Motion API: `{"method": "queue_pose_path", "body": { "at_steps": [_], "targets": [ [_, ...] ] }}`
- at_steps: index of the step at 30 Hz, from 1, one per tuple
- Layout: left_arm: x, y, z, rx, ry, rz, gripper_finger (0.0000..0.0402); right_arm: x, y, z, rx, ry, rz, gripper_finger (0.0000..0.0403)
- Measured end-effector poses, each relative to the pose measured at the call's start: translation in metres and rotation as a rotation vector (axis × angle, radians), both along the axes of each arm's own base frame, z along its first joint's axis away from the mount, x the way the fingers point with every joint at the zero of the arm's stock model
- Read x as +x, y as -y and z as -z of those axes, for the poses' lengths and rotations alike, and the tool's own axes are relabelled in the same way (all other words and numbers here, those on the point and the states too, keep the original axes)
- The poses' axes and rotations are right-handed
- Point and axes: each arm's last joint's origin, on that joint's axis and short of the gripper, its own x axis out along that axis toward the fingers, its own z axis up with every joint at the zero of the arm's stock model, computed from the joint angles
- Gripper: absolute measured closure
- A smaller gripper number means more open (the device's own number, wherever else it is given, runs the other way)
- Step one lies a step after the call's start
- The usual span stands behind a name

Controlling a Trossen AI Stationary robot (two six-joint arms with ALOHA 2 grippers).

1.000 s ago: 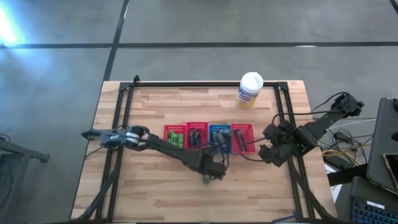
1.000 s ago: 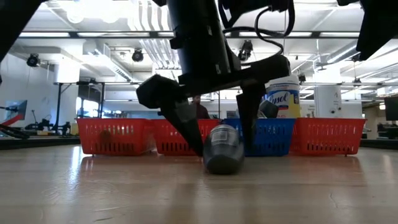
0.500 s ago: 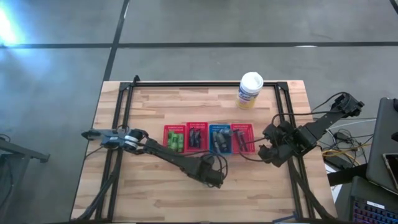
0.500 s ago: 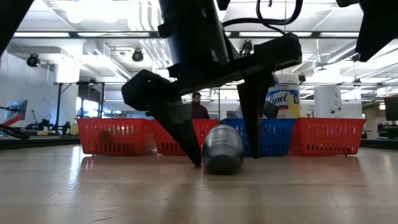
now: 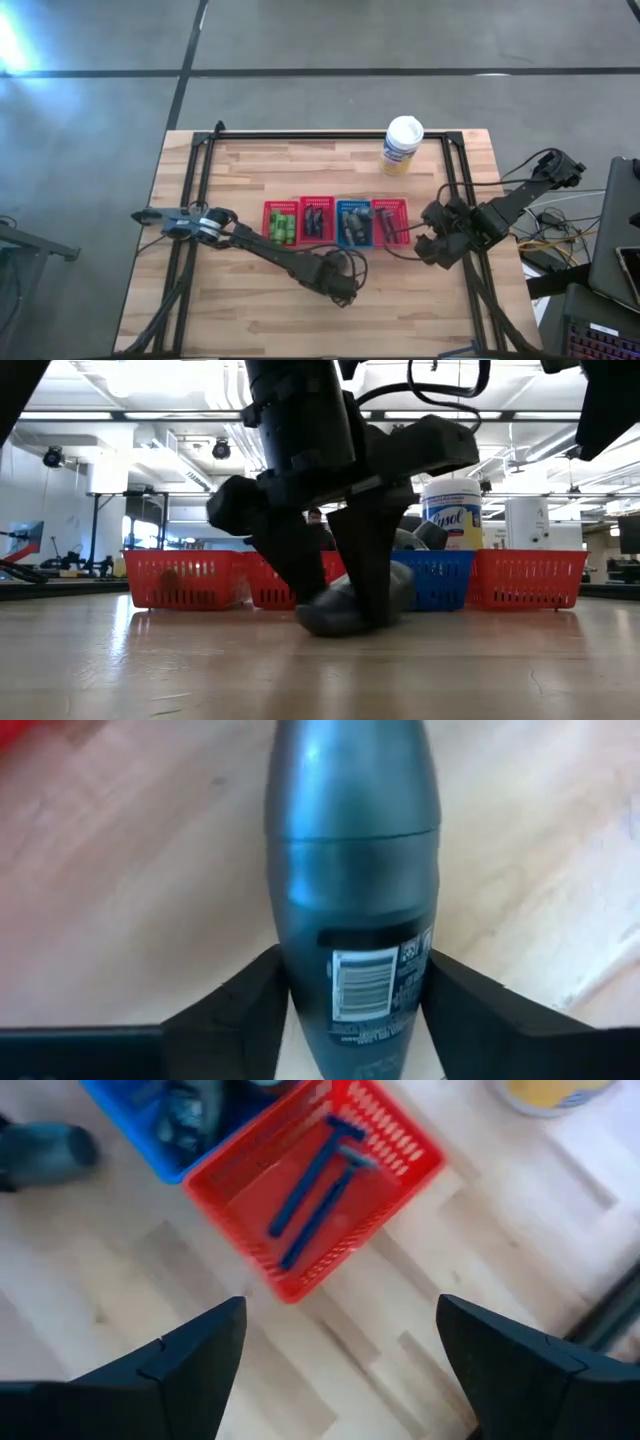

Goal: Pick & Place Travel size toiletries
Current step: Put the deodorant into the blue bin

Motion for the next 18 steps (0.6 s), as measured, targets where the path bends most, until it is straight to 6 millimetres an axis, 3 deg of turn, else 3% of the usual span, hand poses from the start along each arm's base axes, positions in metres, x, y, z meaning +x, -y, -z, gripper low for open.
{"method": "queue_pose_path", "body": {
  "at_steps": [6, 8, 13, 18],
  "targets": [
    [-0.001, 0.004, -0.008, 0.117, 0.037, 0.156, 0.0210, 0.007, -0.006, -0.005, 0.120, 0.083, -0.054, 0.0094],
    [-0.003, 0.007, -0.018, 0.202, 0.086, 0.212, 0.0210, 0.011, -0.008, -0.007, 0.175, 0.138, -0.079, 0.0096],
    [-0.009, 0.009, -0.068, 0.378, 0.259, 0.289, 0.0210, 0.022, -0.007, -0.015, 0.266, 0.284, -0.132, 0.0099],
    [-0.008, 0.003, -0.096, 0.481, 0.350, 0.379, 0.0209, 0.037, -0.001, -0.023, 0.339, 0.380, -0.201, 0.0089]
  ]
}}
